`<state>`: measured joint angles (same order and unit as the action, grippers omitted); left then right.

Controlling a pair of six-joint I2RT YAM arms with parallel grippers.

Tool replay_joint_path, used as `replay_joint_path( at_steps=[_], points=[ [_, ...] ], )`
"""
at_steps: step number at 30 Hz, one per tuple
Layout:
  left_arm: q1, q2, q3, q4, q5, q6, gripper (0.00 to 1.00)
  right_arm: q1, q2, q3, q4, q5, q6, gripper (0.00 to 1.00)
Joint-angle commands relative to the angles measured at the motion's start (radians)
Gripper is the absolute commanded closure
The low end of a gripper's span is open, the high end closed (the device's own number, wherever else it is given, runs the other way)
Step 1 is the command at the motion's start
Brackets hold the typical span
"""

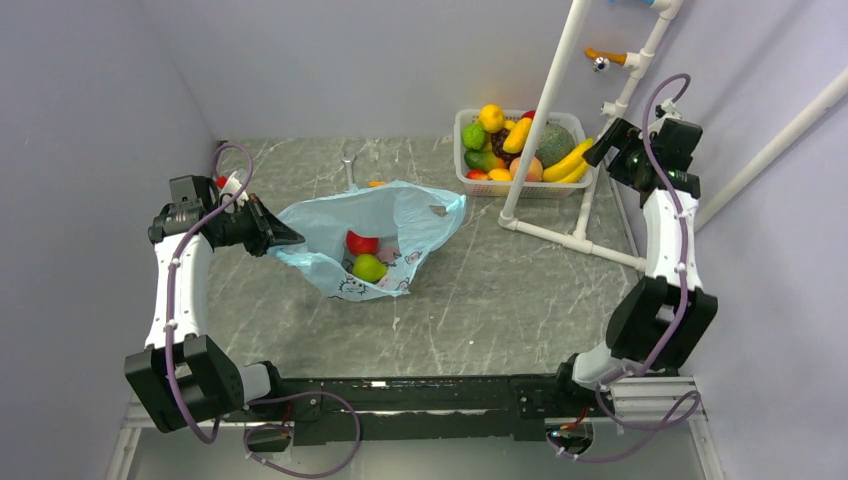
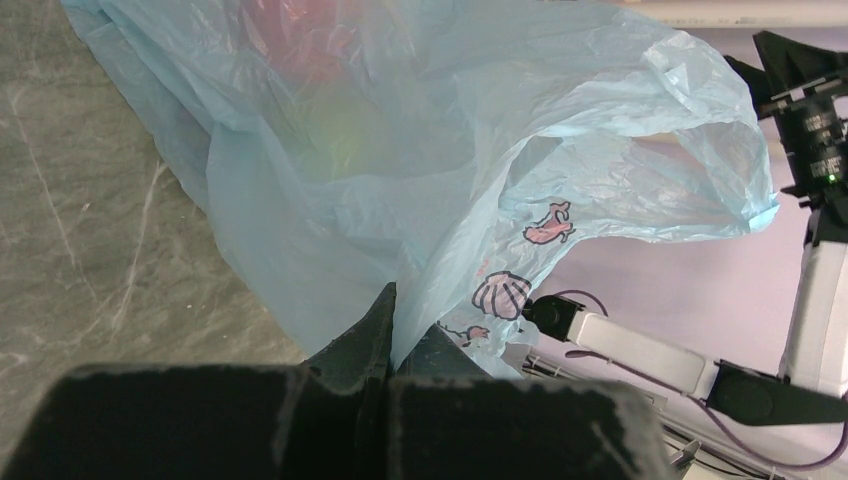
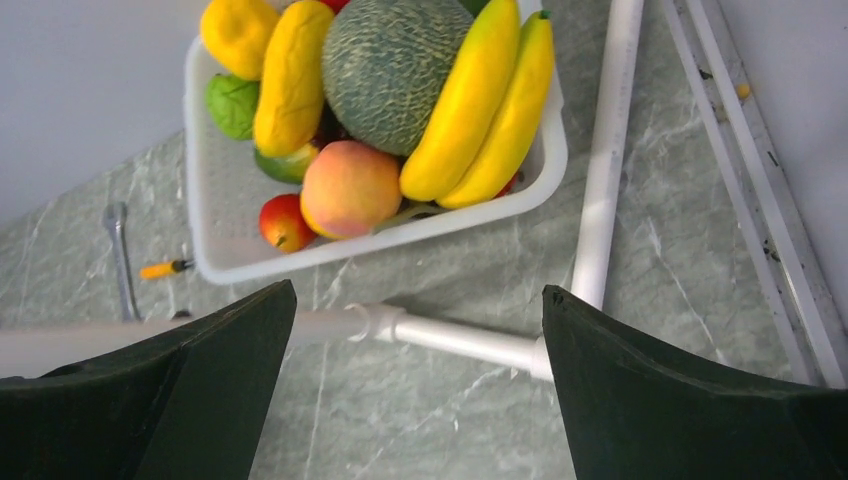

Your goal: Place the fake fruits into the plastic bag and tie a complex knot

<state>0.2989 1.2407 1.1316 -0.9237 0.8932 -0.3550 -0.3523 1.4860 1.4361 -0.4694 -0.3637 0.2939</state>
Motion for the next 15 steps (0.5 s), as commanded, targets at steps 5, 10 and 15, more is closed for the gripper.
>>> replay_joint_path(
  at_steps=[5,10,15],
  points=[
    [0.002,-0.009,0.014,0.015,0.016,-0.002,1.00,0.007,0.211,0.121,0.144,0.017,0.068,0.04],
    [0.002,-0.001,0.023,0.011,0.013,0.001,1.00,0.007,0.314,0.145,0.212,-0.062,0.096,0.07],
    [0.002,0.000,0.021,0.010,0.009,0.007,1.00,0.006,0.372,0.164,0.226,-0.106,0.108,0.07]
  ],
)
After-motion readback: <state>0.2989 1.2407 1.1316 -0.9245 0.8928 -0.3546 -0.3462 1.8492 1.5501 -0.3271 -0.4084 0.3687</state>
